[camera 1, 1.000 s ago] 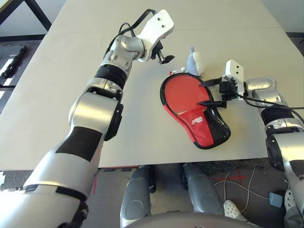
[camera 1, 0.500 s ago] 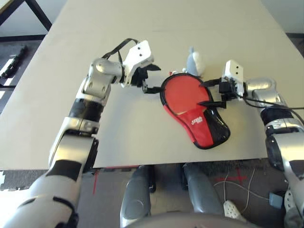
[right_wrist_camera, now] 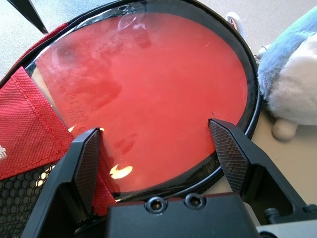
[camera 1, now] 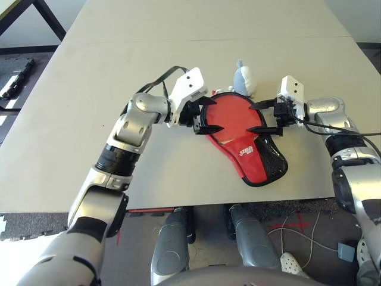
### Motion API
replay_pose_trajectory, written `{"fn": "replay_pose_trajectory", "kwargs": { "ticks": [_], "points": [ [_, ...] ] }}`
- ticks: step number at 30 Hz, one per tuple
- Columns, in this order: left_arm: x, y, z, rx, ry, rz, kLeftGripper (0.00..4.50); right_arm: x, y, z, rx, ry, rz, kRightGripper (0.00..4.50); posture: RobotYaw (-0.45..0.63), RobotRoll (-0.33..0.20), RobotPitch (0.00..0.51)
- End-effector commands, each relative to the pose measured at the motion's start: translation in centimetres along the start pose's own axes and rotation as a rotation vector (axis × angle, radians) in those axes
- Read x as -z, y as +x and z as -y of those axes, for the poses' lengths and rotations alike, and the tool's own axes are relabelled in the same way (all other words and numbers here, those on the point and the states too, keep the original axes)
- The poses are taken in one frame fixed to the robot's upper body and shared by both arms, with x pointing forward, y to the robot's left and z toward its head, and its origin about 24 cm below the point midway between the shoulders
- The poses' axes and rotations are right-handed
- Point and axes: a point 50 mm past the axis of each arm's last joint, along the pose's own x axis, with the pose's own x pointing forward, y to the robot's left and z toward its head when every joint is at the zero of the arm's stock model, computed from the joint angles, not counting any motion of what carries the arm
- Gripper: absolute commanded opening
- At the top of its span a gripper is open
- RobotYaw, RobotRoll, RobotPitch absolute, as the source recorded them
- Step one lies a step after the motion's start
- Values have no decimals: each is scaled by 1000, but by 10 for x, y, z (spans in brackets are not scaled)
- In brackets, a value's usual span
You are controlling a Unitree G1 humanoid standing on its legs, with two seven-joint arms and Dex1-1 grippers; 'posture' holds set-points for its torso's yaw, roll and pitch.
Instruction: Store the ping-pong paddle in its case and zip it.
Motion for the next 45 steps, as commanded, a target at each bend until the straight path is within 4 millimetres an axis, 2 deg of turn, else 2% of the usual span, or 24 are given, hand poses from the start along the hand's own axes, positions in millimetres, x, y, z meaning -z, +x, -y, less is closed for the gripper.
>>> {"fn": "replay_pose_trajectory", "kwargs": {
  "ticks": [1, 6, 14, 22, 26, 30, 35, 41, 45],
  "points": [
    [19, 12, 10, 35, -55, -55, 4465, 31, 11, -19, -84, 84, -132, 4500, -5, 0, 257],
    [33, 16, 13, 32, -83, -99, 4465, 31, 8, -17, -73, 86, -135, 4500, -14, 0, 250],
    [40, 24, 18, 46, -98, -123, 4465, 28, 0, -14, -53, 82, -121, 4500, -26, 0, 242],
    [42, 25, 20, 49, -102, -129, 4465, -31, -25, 16, -27, 41, 54, 4500, -30, 0, 239],
    [43, 26, 22, 52, -103, -132, 4465, -54, -28, 25, -8, 25, 120, 4500, -30, 0, 239],
    [45, 28, 25, 57, -107, -135, 4465, -85, -23, 38, 98, 16, 242, 4500, -29, 0, 239],
    [45, 28, 27, 60, -111, -135, 4465, -98, -10, 52, 309, 33, 259, 4500, -24, 0, 238],
    [45, 28, 30, 62, -114, -134, 4465, -95, 6, 62, 498, 96, 199, 4500, -14, 0, 239],
    [44, 28, 32, 64, -117, -134, 4465, -85, 15, 64, 586, 171, 123, 4500, -5, 0, 241]
  ]
}}
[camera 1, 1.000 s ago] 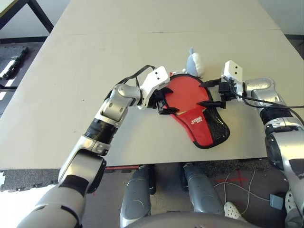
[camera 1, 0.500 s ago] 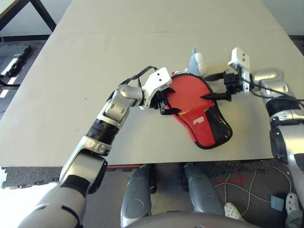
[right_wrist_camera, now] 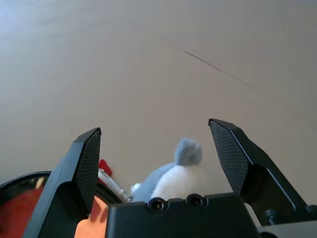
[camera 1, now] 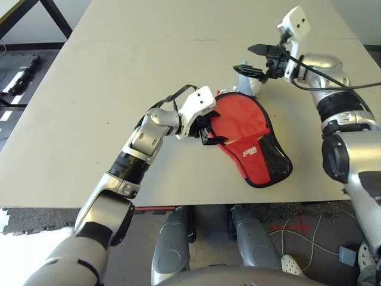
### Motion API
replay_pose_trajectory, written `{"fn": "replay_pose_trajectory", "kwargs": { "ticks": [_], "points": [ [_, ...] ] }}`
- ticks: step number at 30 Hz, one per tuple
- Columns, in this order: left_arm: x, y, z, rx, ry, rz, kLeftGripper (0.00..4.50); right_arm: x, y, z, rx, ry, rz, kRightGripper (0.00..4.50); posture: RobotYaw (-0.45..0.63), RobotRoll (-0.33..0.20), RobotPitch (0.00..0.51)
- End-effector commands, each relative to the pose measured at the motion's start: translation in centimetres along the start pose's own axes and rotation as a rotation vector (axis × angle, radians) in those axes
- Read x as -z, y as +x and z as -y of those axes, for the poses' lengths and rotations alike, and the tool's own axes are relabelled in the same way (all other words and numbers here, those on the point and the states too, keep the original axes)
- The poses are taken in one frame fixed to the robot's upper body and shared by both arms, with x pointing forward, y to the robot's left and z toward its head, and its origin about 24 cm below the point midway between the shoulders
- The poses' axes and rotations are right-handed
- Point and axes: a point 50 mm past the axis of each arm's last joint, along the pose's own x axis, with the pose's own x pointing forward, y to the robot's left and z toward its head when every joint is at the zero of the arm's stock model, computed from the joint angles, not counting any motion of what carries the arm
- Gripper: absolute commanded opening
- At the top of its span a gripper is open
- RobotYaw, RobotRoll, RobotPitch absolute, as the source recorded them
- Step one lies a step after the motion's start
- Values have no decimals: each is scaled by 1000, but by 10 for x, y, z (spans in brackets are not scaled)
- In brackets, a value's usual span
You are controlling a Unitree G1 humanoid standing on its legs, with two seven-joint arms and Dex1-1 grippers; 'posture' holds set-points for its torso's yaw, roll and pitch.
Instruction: Store the ping-pong paddle in its case and zip it.
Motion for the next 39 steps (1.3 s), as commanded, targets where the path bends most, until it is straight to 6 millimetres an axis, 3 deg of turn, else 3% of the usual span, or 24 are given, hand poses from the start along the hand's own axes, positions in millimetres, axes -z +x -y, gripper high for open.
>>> {"fn": "replay_pose_trajectory", "kwargs": {
  "ticks": [1, 19, 22, 29, 34, 36, 39],
  "points": [
    [24, 8, 14, 43, -58, -99, 4465, 10, 5, -1, 71, 14, -85, 4500, -5, 0, 241],
    [21, 8, 13, 36, -57, -90, 4465, 45, 10, -13, 94, 16, -281, 4500, 3, 0, 243],
    [20, 8, 13, 34, -57, -88, 4500, 47, 10, -14, 95, 17, -290, 4013, 4, 0, 243],
    [20, 9, 13, 35, -55, -87, 4500, 50, 8, -12, 104, 16, -303, 1817, 6, 0, 243],
    [19, 10, 13, 40, -51, -87, 4500, 50, 3, -7, 119, 4, -309, 621, 2, 0, 245],
    [19, 11, 14, 44, -48, -88, 4500, 49, 0, -4, 120, 0, -308, 381, 0, 0, 245],
    [18, 12, 15, 48, -44, -89, 4500, 48, -7, 2, 123, -10, -312, 366, -2, 0, 246]
  ]
}}
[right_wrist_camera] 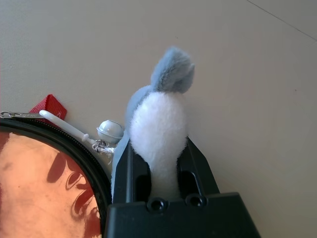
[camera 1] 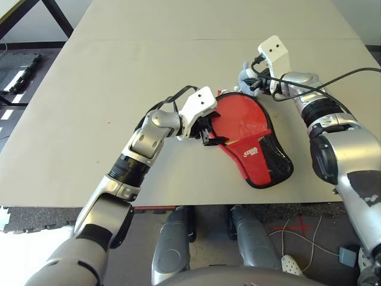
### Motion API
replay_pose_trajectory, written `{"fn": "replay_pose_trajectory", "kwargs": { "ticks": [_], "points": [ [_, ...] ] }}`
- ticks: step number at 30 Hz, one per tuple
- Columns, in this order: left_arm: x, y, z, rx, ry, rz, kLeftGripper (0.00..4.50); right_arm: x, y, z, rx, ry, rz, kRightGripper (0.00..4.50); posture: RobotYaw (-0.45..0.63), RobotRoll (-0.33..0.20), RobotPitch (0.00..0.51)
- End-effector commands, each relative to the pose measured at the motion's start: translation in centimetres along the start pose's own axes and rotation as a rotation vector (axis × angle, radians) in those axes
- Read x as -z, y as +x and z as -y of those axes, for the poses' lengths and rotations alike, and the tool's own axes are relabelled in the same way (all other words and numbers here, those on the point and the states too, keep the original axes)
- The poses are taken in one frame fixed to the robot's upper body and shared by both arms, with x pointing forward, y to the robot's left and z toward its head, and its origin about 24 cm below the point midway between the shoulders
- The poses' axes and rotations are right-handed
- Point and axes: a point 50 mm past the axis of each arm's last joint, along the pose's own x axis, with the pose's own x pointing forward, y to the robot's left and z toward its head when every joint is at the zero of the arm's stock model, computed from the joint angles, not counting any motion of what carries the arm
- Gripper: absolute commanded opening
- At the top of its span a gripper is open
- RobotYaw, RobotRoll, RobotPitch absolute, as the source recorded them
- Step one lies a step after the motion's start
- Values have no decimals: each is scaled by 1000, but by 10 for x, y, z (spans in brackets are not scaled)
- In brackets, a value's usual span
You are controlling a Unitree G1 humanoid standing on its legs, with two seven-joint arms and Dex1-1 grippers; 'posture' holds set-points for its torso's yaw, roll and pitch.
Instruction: Store the ping-pong paddle in its case and zip it.
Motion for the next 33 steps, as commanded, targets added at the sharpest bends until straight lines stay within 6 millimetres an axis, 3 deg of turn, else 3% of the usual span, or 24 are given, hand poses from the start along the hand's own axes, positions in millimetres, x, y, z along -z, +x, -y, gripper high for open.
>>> {"fn": "replay_pose_trajectory", "kwargs": {
  "ticks": [1, 13, 23, 33],
  "points": [
    [20, 11, 11, 54, -37, -91, 4500, 13, -9, 10, 2, -8, -44, 366, -4, 0, 246],
    [21, 16, 13, 72, -24, -101, 4500, 26, -49, 45, -22, -59, -117, 357, -30, 0, 247],
    [20, 19, 12, 86, -19, -101, 4500, 35, -76, 57, -120, -107, -200, 357, -41, 0, 244],
    [21, 19, 11, 88, -22, -104, 4500, 50, -120, 74, -259, -148, -363, 357, -45, 0, 240]
  ]
}}
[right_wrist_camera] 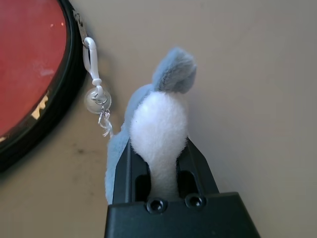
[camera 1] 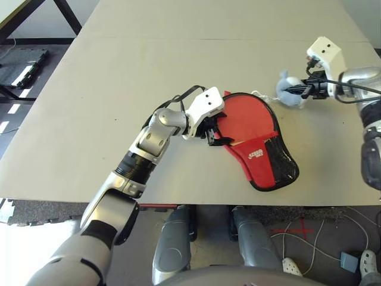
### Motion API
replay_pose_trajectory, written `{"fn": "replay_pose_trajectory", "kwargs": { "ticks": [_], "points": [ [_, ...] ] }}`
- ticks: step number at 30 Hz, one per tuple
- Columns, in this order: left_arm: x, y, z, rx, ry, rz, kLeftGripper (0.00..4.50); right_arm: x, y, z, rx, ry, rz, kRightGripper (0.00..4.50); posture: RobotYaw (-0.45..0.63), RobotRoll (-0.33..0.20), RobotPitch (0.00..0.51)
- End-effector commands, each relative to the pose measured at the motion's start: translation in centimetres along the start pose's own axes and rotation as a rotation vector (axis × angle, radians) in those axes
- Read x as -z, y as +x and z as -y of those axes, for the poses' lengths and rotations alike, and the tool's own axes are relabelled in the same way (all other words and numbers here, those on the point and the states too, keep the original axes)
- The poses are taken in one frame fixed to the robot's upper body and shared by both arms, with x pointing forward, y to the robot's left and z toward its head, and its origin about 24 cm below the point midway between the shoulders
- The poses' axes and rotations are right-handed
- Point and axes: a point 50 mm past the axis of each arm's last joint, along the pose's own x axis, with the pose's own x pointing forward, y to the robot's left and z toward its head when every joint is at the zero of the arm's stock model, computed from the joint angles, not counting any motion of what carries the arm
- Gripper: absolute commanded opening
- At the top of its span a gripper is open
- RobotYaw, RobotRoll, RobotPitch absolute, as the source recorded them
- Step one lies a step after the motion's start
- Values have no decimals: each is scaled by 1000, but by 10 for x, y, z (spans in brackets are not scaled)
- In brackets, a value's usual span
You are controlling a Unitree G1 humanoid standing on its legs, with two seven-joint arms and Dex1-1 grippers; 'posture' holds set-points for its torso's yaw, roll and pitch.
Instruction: Store the ping-pong paddle in its case and zip it.
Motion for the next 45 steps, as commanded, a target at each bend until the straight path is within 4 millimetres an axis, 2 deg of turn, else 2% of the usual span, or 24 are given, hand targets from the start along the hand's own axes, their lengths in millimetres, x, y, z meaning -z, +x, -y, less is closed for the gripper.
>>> {"fn": "replay_pose_trajectory", "kwargs": {
  "ticks": [1, 6, 10, 14, 18, 32, 35, 39, 42, 45],
  "points": [
    [27, 8, 11, 50, -64, -107, 4500, 19, -17, -2, -88, -14, -95, 357, -47, 0, 238],
    [26, 9, 9, 51, -61, -104, 4500, 28, -29, -9, -236, -37, -129, 357, -56, 0, 230],
    [25, 11, 9, 55, -57, -102, 4500, 43, -35, -22, -359, -48, -155, 357, -63, 0, 227],
    [26, 11, 8, 56, -56, -104, 4500, 54, -40, -38, -438, -41, -188, 357, -73, 0, 228],
    [25, 13, 7, 57, -54, -103, 4500, 69, -48, -62, -565, -22, -243, 357, -80, 0, 229],
    [26, 14, 3, 52, -49, -107, 4500, 81, -57, -113, -828, 53, -253, 356, -93, 0, 225],
    [26, 14, 3, 50, -47, -109, 4500, 82, -56, -116, -840, 57, -247, 356, -93, 0, 225],
    [26, 13, 2, 48, -45, -109, 4500, 79, -49, -104, -769, 59, -216, 354, -94, 0, 224],
    [23, 9, 1, 49, -29, -103, 4500, 67, -46, -86, -679, 82, -149, 1310, -96, 0, 222],
    [16, 2, 2, 58, -17, -80, 4500, 58, -52, -80, -654, 87, -95, 2269, -97, 0, 221]
  ]
}}
